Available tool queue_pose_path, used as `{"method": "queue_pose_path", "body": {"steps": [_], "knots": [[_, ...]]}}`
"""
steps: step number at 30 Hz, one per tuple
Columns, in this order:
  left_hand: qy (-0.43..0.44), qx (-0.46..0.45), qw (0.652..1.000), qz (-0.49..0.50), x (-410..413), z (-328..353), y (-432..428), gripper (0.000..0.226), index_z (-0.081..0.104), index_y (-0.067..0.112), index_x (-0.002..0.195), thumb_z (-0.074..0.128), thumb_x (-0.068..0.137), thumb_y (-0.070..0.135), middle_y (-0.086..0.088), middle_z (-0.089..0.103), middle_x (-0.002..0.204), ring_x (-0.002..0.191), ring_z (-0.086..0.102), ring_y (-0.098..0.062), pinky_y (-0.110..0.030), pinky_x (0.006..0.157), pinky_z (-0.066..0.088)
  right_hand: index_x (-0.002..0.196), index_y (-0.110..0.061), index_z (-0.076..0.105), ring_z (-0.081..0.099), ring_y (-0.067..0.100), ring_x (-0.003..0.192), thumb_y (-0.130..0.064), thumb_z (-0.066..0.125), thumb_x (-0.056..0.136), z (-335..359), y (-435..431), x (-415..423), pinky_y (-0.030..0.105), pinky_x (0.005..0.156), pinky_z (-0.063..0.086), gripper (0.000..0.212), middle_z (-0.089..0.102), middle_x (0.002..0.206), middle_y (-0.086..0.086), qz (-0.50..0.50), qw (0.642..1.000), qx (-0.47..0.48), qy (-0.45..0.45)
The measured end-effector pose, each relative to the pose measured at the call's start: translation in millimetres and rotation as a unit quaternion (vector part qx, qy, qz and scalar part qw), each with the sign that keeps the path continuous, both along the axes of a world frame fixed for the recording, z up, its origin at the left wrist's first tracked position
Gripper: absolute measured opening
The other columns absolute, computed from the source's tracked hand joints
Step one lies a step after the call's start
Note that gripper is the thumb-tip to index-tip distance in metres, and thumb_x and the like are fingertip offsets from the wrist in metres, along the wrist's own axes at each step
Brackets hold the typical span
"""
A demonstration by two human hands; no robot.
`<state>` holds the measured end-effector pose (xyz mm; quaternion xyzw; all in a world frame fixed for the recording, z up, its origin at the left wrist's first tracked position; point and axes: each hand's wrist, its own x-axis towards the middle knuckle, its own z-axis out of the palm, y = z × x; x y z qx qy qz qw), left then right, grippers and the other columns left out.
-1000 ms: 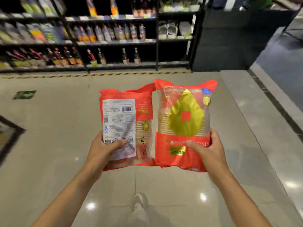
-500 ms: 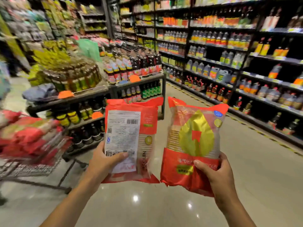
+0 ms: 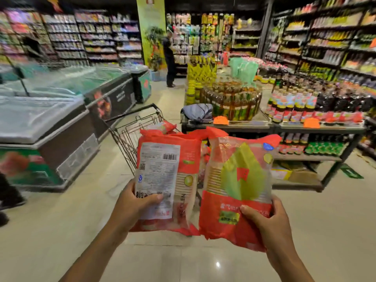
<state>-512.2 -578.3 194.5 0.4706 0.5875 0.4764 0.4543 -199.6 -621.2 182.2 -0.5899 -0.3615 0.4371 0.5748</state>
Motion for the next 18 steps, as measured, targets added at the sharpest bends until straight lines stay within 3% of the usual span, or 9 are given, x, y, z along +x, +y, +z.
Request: {"method": "queue_pose_path", "body": {"steps": [3, 8, 13, 16, 18], "knots": [[-0.007, -0.004, 1.0, 0.027, -41, -3, 39, 0.071, 0.064, 0.021, 0.122, 0.087, 0.056, 0.032, 0.0, 0.079, 0.109, 0.092, 0.078, -0.022, -0.044, 0.084, 0.063, 0.11, -0.029, 0.061, 0.074, 0.024, 0.083, -0.029, 0.093, 0.059, -4, 48, -39, 0.034, 0.049, 0.058, 0.061, 0.073, 0.104, 0.005, 0.018, 1.0, 0.0, -0.021], [-0.023, -0.014, 0.998, 0.049, -83, -17, 115, 0.065, 0.063, 0.023, 0.115, 0.086, 0.055, 0.031, -0.001, 0.079, 0.106, 0.086, 0.079, -0.023, -0.041, 0.077, 0.064, 0.12, -0.023, 0.058, 0.072, 0.022, 0.088, -0.012, 0.087, 0.071, -22, 138, -80, 0.028, 0.056, 0.057, 0.058, 0.072, 0.108, 0.005, 0.036, 0.999, 0.0, -0.012], [-0.01, -0.021, 0.998, 0.06, -115, -22, 219, 0.075, 0.064, 0.017, 0.115, 0.089, 0.045, 0.031, -0.005, 0.08, 0.104, 0.086, 0.079, -0.024, -0.034, 0.067, 0.063, 0.123, -0.026, 0.056, 0.074, 0.024, 0.088, -0.024, 0.094, 0.06, -48, 252, -110, 0.04, 0.059, 0.062, 0.073, 0.072, 0.109, 0.003, 0.047, 0.999, -0.013, 0.021], [-0.004, -0.027, 0.998, 0.064, -130, -22, 295, 0.067, 0.062, 0.015, 0.115, 0.087, 0.054, 0.024, -0.007, 0.079, 0.103, 0.085, 0.079, -0.026, -0.037, 0.067, 0.063, 0.126, -0.024, 0.054, 0.073, 0.024, 0.089, -0.019, 0.092, 0.068, -56, 334, -127, 0.032, 0.058, 0.059, 0.07, 0.07, 0.111, 0.005, 0.052, 0.998, -0.015, 0.039], [0.003, -0.028, 0.998, 0.055, -137, -24, 342, 0.063, 0.062, 0.014, 0.114, 0.087, 0.057, 0.022, -0.007, 0.079, 0.103, 0.083, 0.079, -0.025, -0.036, 0.066, 0.063, 0.124, -0.024, 0.054, 0.073, 0.023, 0.087, -0.026, 0.092, 0.06, -60, 381, -138, 0.029, 0.056, 0.058, 0.074, 0.07, 0.11, 0.004, 0.056, 0.997, -0.016, 0.053]]}}
